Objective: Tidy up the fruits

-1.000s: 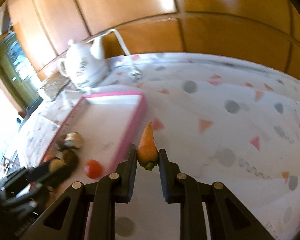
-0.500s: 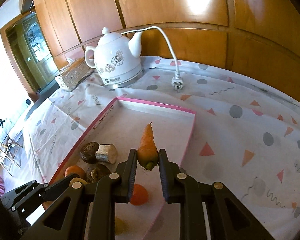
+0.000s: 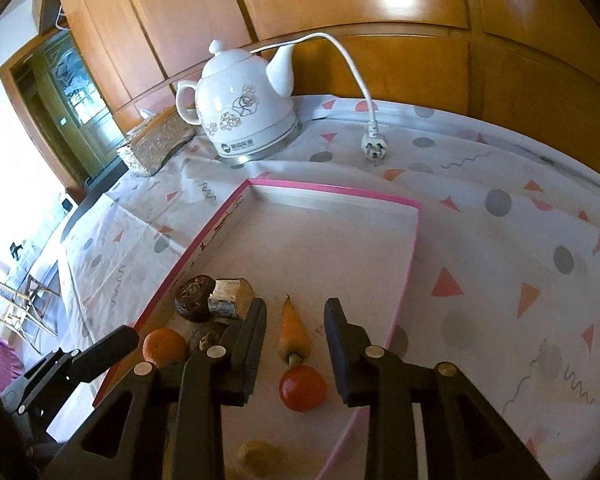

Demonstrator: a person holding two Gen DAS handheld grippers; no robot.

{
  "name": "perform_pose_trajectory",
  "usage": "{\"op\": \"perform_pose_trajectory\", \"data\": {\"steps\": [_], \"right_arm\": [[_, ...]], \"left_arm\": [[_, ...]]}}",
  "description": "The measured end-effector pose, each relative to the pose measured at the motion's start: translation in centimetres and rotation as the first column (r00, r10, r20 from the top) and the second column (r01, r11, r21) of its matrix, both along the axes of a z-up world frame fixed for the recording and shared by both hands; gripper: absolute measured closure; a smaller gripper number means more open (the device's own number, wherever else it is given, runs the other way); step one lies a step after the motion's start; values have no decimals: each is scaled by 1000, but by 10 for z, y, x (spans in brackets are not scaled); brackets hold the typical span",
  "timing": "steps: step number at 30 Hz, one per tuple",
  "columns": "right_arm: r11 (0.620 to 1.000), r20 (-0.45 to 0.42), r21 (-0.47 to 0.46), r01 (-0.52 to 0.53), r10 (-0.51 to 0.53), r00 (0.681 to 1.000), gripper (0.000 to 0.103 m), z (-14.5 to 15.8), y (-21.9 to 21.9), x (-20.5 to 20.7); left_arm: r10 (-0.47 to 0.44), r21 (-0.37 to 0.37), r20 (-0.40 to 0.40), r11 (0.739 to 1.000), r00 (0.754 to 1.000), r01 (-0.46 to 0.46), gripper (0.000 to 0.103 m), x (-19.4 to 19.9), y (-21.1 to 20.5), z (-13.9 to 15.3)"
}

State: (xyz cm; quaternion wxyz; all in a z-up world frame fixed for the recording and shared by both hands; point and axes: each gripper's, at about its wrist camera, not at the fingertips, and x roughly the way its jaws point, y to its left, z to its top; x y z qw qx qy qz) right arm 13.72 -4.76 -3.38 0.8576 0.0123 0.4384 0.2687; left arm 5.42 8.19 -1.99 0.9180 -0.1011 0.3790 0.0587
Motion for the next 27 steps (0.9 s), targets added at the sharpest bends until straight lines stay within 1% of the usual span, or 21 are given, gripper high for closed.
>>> {"op": "perform_pose_trajectory", "data": {"steps": [1,3,5,10,13,16,17,21,27], "right_arm": [[1000,4,-1,9,-9,1000,73,1,-3,-2],[1000,14,0,26,-26,1000,72,2,-8,-6],[999,23,3,45,-45,999,69,4,-14,-12],[997,37,9,78,-78,996,68,6,-26,-28],[996,49,7,90,-90,995,68,6,-31,-38],[994,69,1,109,-109,992,68,8,-36,-48],[993,79,-3,116,-116,990,67,9,-37,-52],[989,115,-21,147,-144,983,66,10,-42,-68],[981,184,-83,176,-158,970,66,10,-39,-87]], "left_arm": [[6,5,4,1000,1000,-6,45,-2,0,1],[11,13,11,1000,1000,-11,38,-4,0,4],[20,30,21,999,1000,-21,32,-7,0,7],[38,46,40,998,998,-40,25,-15,0,13],[45,58,49,997,998,-48,17,-20,-1,16],[50,68,61,996,997,-54,6,-26,-2,19],[56,73,64,995,996,-61,0,-28,-3,21],[50,73,89,996,995,-56,0,-36,-4,26],[39,79,105,996,994,-48,0,-47,-8,31]]}}
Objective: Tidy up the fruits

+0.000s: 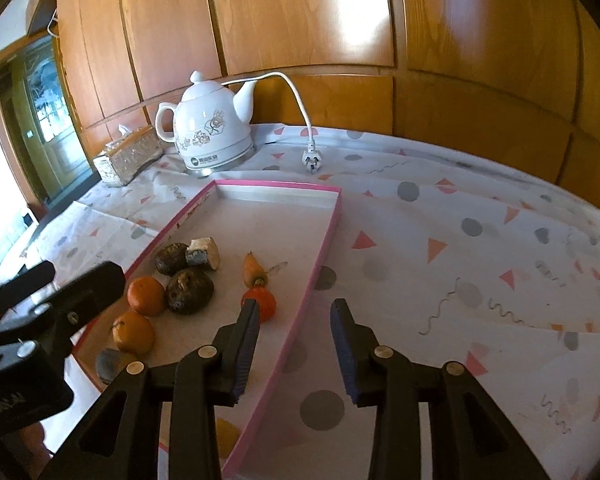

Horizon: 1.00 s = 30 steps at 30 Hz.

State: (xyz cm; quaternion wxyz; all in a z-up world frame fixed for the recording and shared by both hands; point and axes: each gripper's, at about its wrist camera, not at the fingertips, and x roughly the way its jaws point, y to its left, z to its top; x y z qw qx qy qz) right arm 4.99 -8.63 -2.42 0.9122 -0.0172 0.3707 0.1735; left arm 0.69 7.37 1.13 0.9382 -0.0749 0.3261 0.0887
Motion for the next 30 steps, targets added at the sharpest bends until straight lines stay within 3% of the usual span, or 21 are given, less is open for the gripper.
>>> {"op": "perform_pose_trajectory", "data": {"steps": [12,30], "right_arm": [[1000,18,-17,-7,7,1000,66,0,4,-17],[1000,24,-18,-24,24,999,66,3,8,-22]], "left_arm": [[33,80,40,996,999,-36,0,-12,-10,9],[50,54,46,997,998,-52,0,-19,-5,11]]}}
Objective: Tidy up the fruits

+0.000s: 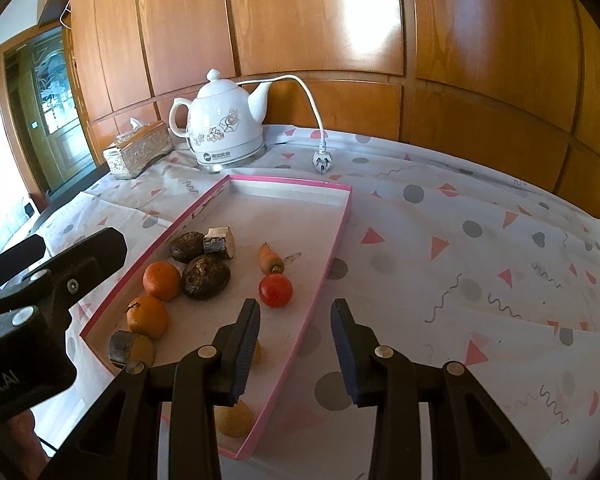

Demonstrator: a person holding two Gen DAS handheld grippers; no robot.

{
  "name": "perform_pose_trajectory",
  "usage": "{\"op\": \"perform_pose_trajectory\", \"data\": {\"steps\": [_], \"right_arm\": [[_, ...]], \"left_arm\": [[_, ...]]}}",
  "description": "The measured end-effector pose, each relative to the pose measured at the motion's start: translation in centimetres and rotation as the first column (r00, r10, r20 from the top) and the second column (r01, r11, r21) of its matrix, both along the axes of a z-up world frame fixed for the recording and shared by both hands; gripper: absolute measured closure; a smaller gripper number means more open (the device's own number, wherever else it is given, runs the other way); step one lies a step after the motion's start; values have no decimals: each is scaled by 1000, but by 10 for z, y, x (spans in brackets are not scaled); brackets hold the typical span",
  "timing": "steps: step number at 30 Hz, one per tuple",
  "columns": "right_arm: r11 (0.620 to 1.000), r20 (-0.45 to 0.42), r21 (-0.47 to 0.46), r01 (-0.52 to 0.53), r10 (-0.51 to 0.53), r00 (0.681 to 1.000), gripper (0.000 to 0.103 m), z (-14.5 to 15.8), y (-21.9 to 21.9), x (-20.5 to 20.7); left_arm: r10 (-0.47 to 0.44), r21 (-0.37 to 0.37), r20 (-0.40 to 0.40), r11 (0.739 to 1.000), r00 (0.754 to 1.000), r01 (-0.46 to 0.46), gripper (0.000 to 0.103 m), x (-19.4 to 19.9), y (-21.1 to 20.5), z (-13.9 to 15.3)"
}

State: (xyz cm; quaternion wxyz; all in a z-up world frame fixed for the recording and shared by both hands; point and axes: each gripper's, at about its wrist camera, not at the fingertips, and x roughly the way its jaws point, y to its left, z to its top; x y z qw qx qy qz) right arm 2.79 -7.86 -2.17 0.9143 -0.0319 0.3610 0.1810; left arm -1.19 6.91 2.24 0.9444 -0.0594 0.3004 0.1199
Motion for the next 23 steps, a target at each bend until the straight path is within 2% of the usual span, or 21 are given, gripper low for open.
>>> {"op": "perform_pose_trajectory", "data": {"steps": [23], "right_arm": [[1000,-9,2,4,-4,1000,66,-4,-4,1]], "left_arm": [[12,-17,-16,1000,1000,-12,0,2,3,-3]]}}
